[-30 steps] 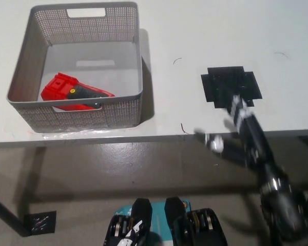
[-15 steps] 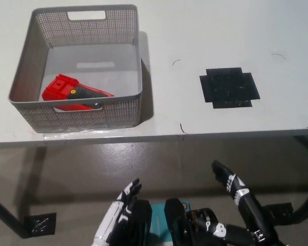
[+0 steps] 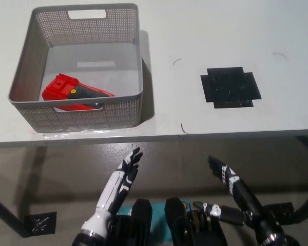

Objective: Use the right hand to pick up a multimeter on the right side and put it into a container on the left side

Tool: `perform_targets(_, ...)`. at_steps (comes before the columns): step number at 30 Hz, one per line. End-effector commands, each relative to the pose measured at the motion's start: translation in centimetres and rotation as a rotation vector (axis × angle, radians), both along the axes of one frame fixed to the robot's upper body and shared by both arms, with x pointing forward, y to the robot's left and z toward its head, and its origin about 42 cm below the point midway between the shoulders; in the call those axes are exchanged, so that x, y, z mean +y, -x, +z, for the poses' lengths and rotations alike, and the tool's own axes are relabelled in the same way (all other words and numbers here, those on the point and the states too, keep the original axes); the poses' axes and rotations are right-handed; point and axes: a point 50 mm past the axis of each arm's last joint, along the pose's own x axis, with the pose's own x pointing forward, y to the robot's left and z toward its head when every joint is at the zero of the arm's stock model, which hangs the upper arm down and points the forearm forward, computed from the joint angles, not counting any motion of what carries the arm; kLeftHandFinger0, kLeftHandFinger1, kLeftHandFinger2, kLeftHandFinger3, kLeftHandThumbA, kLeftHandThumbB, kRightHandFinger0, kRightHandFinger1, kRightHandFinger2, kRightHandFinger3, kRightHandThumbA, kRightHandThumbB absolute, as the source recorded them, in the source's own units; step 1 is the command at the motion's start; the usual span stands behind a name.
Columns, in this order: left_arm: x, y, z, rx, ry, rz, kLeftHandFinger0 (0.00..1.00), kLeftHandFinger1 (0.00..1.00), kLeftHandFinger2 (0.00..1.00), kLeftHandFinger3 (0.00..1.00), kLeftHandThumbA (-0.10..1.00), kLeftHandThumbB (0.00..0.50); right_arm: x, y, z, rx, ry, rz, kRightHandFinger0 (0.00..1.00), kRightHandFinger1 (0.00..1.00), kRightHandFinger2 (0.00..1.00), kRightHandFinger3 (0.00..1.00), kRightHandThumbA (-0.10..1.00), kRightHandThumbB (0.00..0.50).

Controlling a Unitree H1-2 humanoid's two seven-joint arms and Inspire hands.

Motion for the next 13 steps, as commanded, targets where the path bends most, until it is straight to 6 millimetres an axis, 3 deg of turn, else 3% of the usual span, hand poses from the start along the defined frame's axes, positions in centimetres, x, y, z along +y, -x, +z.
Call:
perform_targets(1, -0.1, -1.4, 1.8, -0.071, 0.009, 0.021, 1.00, 1.00, 1.00, 1.00, 1.00, 0.402, -0.7, -1.9, 0.8, -0.012, 0.063, 0.004, 1.00, 1.00, 1.00, 1.00, 1.00, 0.366)
perform_targets(4, -0.1, -1.6, 2.0, -0.079, 0.004, 0.008, 1.00, 1.00, 1.00, 1.00, 1.00, 0.401, -0.7, -2.2, 1.1, -0.014, 0.073, -0.006, 1.00, 1.00, 1.00, 1.00, 1.00, 0.328)
perform_targets(10, 0.1, -2.2, 2.5, -0.086, 0.001, -0.001, 1.00, 1.00, 1.00, 1.00, 1.00, 0.389, -0.6, -3.1, 1.5, -0.011, 0.083, -0.010, 1.00, 1.00, 1.00, 1.00, 1.00, 0.319)
perform_targets(13, 0.1, -2.3, 2.5, -0.084, 0.003, 0.001, 1.00, 1.00, 1.00, 1.00, 1.00, 0.407, -0.6, -3.2, 1.7, -0.010, 0.095, -0.014, 1.00, 1.00, 1.00, 1.00, 1.00, 0.318)
